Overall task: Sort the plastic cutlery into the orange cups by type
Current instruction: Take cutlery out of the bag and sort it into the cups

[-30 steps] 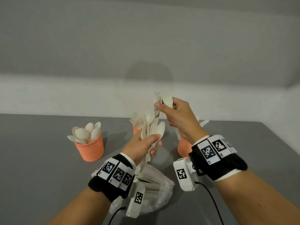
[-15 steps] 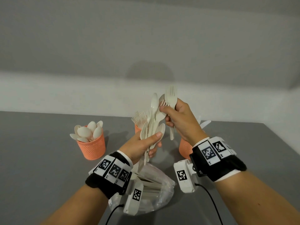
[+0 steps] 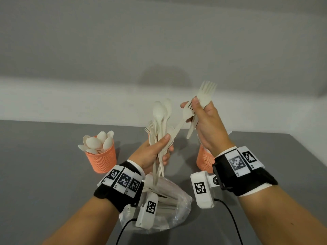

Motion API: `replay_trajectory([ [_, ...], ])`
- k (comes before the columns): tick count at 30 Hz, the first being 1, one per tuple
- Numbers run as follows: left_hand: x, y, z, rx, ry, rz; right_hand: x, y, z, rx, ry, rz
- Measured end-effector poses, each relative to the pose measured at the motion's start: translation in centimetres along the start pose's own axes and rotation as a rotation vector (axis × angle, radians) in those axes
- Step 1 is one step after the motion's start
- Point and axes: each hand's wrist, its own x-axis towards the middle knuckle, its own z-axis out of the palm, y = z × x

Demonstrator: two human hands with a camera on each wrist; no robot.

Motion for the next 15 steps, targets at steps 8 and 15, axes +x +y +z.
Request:
replay_trajectory([
  [8,0.4,0.5,0.3,0.066,0.138,0.032,0.6,-1.6,0.0,0.225,0.133,-0.092],
  [15,1.3,-0.2,1.0,0.192,0.351,0.109,-1.5,2.0,2.2,-0.345,-0.178,0.152],
])
